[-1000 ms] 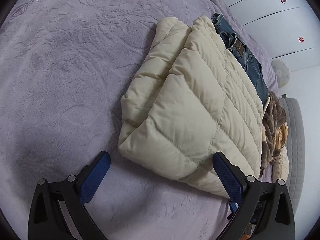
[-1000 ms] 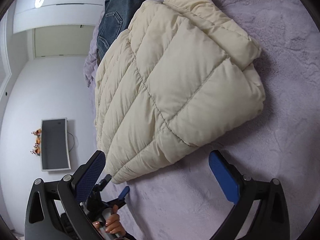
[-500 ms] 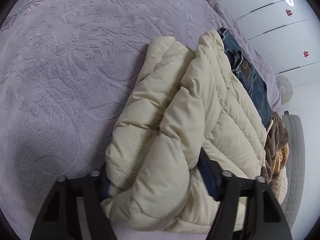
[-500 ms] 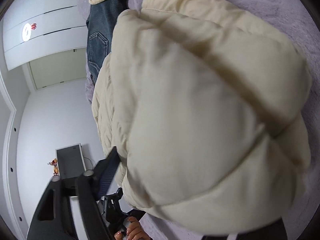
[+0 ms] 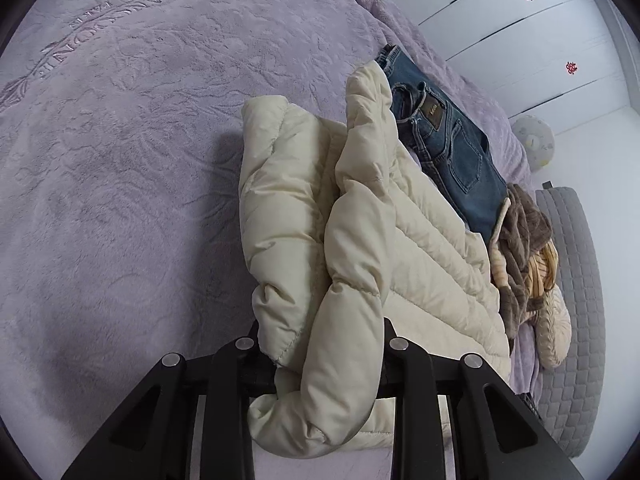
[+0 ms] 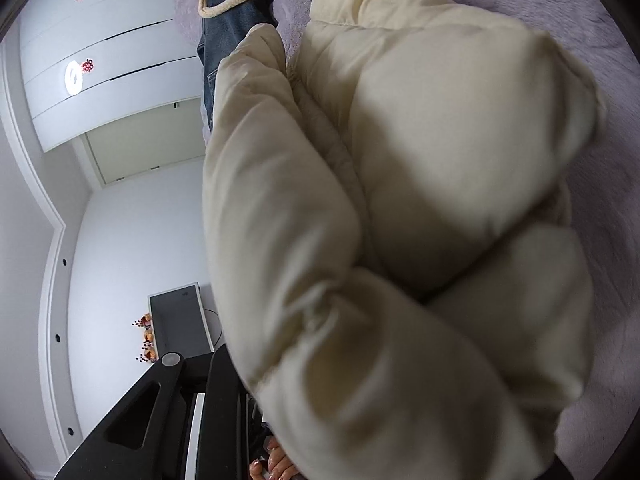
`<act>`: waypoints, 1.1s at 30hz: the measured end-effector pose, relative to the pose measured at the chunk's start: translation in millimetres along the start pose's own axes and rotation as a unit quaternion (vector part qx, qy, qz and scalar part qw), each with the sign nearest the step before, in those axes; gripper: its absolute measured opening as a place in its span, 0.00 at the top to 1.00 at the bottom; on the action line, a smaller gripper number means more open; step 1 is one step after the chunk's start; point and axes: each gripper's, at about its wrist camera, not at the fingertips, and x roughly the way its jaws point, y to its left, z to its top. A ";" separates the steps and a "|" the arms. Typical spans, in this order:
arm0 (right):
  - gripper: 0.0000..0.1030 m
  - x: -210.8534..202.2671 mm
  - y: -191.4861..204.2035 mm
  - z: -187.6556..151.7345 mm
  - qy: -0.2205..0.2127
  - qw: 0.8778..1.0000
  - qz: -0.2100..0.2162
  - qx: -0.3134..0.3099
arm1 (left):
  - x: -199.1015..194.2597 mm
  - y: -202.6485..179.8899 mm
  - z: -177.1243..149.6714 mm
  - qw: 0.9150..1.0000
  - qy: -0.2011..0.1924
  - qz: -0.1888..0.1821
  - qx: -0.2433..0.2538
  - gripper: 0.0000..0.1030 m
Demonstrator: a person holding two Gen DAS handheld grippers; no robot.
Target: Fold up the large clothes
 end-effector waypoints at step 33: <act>0.27 -31.5 31.8 -10.6 -0.006 0.986 -0.165 -0.020 | -79.1 33.5 -79.8 0.986 0.055 0.139 0.070 0.31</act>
